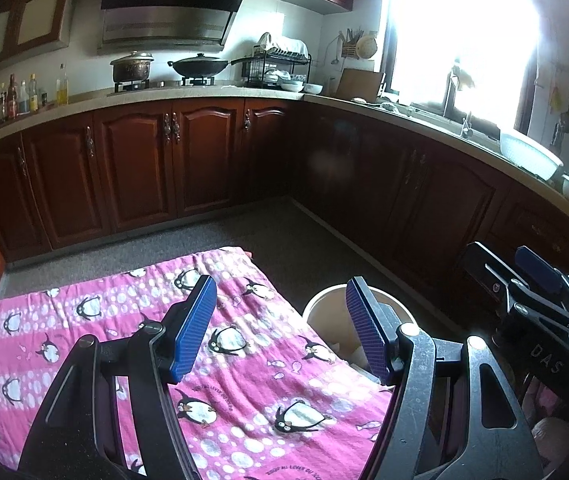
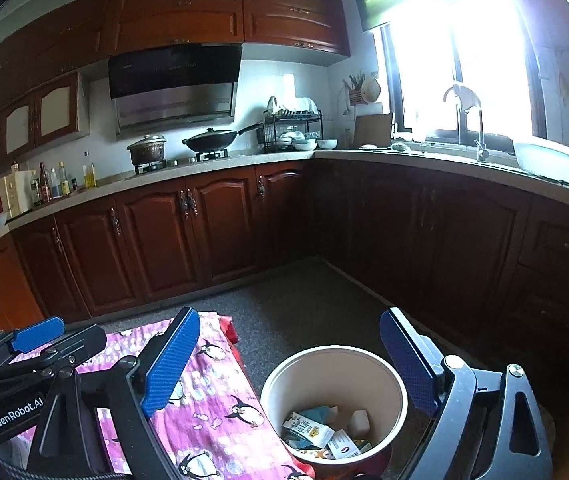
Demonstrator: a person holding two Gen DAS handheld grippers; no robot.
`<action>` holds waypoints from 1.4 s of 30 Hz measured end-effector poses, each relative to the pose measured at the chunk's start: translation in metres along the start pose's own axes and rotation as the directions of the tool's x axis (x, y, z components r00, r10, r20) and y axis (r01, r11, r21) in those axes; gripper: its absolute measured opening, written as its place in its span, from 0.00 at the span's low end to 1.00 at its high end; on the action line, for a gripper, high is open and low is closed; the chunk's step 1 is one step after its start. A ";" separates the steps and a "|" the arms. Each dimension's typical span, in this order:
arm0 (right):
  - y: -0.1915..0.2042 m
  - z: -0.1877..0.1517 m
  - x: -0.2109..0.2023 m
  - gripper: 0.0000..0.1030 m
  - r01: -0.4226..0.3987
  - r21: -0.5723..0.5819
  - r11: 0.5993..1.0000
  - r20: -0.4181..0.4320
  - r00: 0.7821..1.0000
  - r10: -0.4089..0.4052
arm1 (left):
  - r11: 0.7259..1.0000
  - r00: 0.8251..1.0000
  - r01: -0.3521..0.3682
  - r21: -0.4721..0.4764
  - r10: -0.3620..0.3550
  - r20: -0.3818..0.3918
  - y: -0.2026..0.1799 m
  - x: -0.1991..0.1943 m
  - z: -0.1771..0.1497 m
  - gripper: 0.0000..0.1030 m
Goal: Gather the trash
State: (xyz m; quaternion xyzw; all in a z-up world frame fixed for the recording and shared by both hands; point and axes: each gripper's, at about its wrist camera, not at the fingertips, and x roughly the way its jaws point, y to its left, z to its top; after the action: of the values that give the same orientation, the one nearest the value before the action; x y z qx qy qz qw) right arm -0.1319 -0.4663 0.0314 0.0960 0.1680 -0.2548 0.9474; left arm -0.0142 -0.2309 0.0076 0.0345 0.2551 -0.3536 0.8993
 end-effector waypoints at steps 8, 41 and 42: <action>-0.005 -0.002 -0.005 0.91 0.003 0.021 1.000 0.003 1.000 -0.003 | 1.000 1.000 -0.007 0.010 0.007 0.008 -0.003 -0.001 0.001 0.64; -0.015 0.000 0.000 0.96 -0.001 0.050 0.999 -0.009 1.000 0.002 | 0.999 1.000 -0.018 0.026 0.017 0.010 -0.003 -0.002 -0.001 0.64; -0.016 0.001 -0.001 0.96 -0.001 0.051 0.999 -0.009 1.000 0.002 | 0.999 1.000 -0.017 0.027 0.017 0.009 -0.003 -0.002 -0.001 0.64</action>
State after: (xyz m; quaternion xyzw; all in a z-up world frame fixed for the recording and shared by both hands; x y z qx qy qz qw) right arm -0.1401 -0.4796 0.0311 0.1214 0.1658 -0.2579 0.9441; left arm -0.0180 -0.2321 0.0075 0.0473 0.2458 -0.3496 0.9028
